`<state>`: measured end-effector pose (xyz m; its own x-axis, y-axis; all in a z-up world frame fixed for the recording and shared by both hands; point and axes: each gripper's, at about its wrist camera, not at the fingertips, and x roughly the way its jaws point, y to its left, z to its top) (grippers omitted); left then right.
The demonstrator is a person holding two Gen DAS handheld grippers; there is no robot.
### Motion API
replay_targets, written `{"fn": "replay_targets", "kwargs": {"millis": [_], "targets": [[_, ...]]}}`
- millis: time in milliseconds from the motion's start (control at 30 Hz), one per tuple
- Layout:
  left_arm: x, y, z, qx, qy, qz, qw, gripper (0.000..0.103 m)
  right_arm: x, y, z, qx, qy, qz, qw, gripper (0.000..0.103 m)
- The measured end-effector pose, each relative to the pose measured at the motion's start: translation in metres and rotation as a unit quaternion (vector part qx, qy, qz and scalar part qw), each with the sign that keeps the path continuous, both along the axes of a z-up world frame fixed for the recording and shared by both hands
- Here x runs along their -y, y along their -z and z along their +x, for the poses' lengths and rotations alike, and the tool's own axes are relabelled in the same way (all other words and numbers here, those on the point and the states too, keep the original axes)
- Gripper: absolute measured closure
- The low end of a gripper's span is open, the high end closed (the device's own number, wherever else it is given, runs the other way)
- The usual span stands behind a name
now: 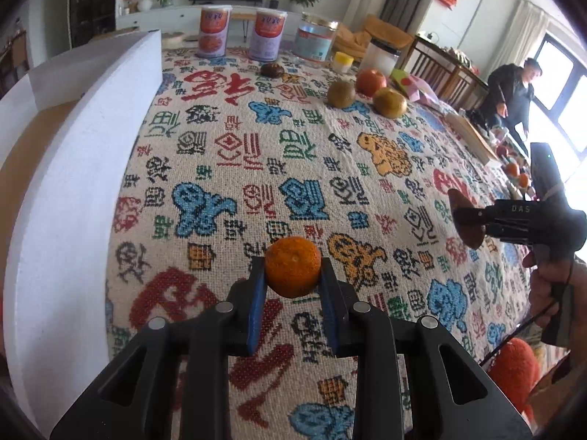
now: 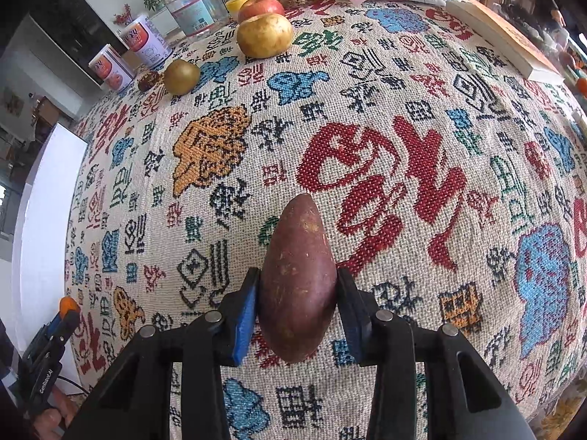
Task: Organize fruits
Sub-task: 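Carry the mandarin and sweet potato into the box and open both tools, then bring both open tools back over the table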
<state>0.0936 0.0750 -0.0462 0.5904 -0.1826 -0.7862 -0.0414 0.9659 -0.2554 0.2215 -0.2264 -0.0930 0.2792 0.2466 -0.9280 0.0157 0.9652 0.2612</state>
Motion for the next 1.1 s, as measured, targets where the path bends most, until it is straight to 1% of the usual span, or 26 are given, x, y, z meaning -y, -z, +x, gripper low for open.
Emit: {"fn": "replay_targets", "kwargs": {"millis": [67, 133, 200, 267, 333, 367, 433, 500, 533, 600, 667, 700, 733, 800, 867, 900, 967, 1000, 1067, 1100], "targets": [[-0.008, -0.018, -0.019, 0.006, 0.004, -0.029, 0.9995, 0.076, -0.004, -0.005, -0.011, 0.001, 0.009, 0.096, 0.995, 0.062], [-0.022, -0.038, -0.037, 0.012, -0.001, -0.057, 0.9983, 0.076, -0.023, -0.013, -0.022, 0.001, -0.001, 0.185, 0.983, 0.062], [-0.043, -0.06, -0.054, 0.032, -0.019, -0.068, 0.997, 0.076, -0.057, -0.026, -0.029, -0.001, -0.032, 0.253, 0.967, 0.062], [-0.074, -0.079, -0.069, 0.051, -0.054, -0.076, 0.9944, 0.076, -0.107, -0.046, -0.035, 0.005, -0.083, 0.287, 0.954, 0.062], [-0.111, -0.089, -0.078, 0.056, -0.102, -0.081, 0.9899, 0.076, -0.167, -0.067, -0.044, 0.013, -0.144, 0.3, 0.943, 0.062], [-0.13, -0.09, -0.081, 0.055, -0.128, -0.076, 0.9873, 0.076, -0.196, -0.077, -0.051, 0.019, -0.176, 0.304, 0.936, 0.062], [-0.164, -0.082, -0.081, 0.037, -0.182, -0.047, 0.9815, 0.076, -0.254, -0.095, -0.063, 0.032, -0.236, 0.304, 0.922, 0.062], [-0.194, -0.064, -0.078, 0.008, -0.225, -0.035, 0.9736, 0.076, -0.308, -0.106, -0.076, 0.048, -0.295, 0.288, 0.91, 0.062], [-0.206, -0.055, -0.077, -0.007, -0.243, -0.031, 0.9694, 0.076, -0.332, -0.106, -0.081, 0.055, -0.32, 0.273, 0.906, 0.062], [-0.223, -0.037, -0.076, -0.03, -0.268, -0.029, 0.9625, 0.075, -0.373, -0.097, -0.089, 0.065, -0.359, 0.235, 0.901, 0.062], [-0.229, -0.026, -0.074, -0.05, -0.279, -0.019, 0.9587, 0.073, -0.401, -0.083, -0.096, 0.08, -0.381, 0.184, 0.903, 0.062], [-0.231, -0.022, -0.073, -0.057, -0.284, -0.014, 0.9569, 0.064, -0.41, -0.074, -0.099, 0.085, -0.389, 0.157, 0.904, 0.062], [-0.23, -0.019, -0.072, -0.059, -0.285, -0.014, 0.9565, 0.044, -0.418, -0.067, -0.102, 0.088, -0.395, 0.136, 0.904, 0.062], [-0.227, -0.021, -0.075, -0.049, -0.289, -0.007, 0.9559, 0.025, -0.421, -0.057, -0.106, 0.102, -0.396, 0.101, 0.907, 0.061], [-0.221, -0.028, -0.075, -0.03, -0.291, 0.011, 0.9562, 0.024, -0.414, -0.062, -0.109, 0.123, -0.392, 0.106, 0.905, 0.043], [-0.216, -0.031, -0.074, -0.023, -0.287, 0.016, 0.9577, 0.024, -0.405, -0.067, -0.11, 0.132, -0.387, 0.114, 0.905, 0.039], [-0.2, -0.04, -0.071, -0.005, -0.272, 0.021, 0.9622, 0.024, -0.381, -0.083, -0.113, 0.166, -0.372, 0.118, 0.906, 0.018], [-0.189, -0.045, -0.068, 0.006, -0.259, 0.024, 0.9656, 0.024, -0.365, -0.09, -0.113, 0.192, -0.363, 0.114, 0.905, 0.014], [-0.16, -0.054, -0.062, 0.025, -0.223, 0.029, 0.974, 0.021, -0.329, -0.097, -0.114, 0.241, -0.338, 0.091, 0.905, 0.001], [-0.143, -0.057, -0.059, 0.034, -0.203, 0.029, 0.9783, 0.019, -0.309, -0.096, -0.111, 0.258, -0.321, 0.071, 0.908, 0.0]]}}
